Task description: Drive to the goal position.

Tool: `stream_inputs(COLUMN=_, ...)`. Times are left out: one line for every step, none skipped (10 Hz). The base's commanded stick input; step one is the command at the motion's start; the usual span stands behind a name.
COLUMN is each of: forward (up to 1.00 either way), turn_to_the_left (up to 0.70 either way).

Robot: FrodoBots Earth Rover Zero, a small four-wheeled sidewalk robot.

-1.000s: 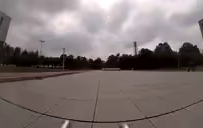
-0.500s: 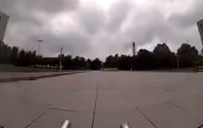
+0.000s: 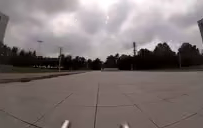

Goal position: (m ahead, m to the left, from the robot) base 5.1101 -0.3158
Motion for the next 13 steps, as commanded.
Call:
stream_inputs(forward=1.0, turn_to_the_left=-0.11)
stream_inputs(forward=1.0, turn_to_the_left=-0.15)
stream_inputs(forward=1.0, turn_to_the_left=-0.1)
stream_inputs(forward=1.0, turn_to_the_left=0.0)
stream_inputs(forward=1.0, turn_to_the_left=-0.17)
stream_inputs(forward=1.0, turn_to_the_left=0.0)
stream_inputs(forward=1.0, turn_to_the_left=0.0)
stream_inputs(forward=1.0, turn_to_the_left=-0.15)
stream_inputs(forward=1.0, turn_to_the_left=-0.05)
stream_inputs(forward=1.0, turn_to_the_left=-0.02)
stream_inputs(forward=1.0, turn_to_the_left=-0.07)
stream_inputs(forward=1.0, turn_to_the_left=-0.1)
stream_inputs(forward=1.0, turn_to_the_left=0.0)
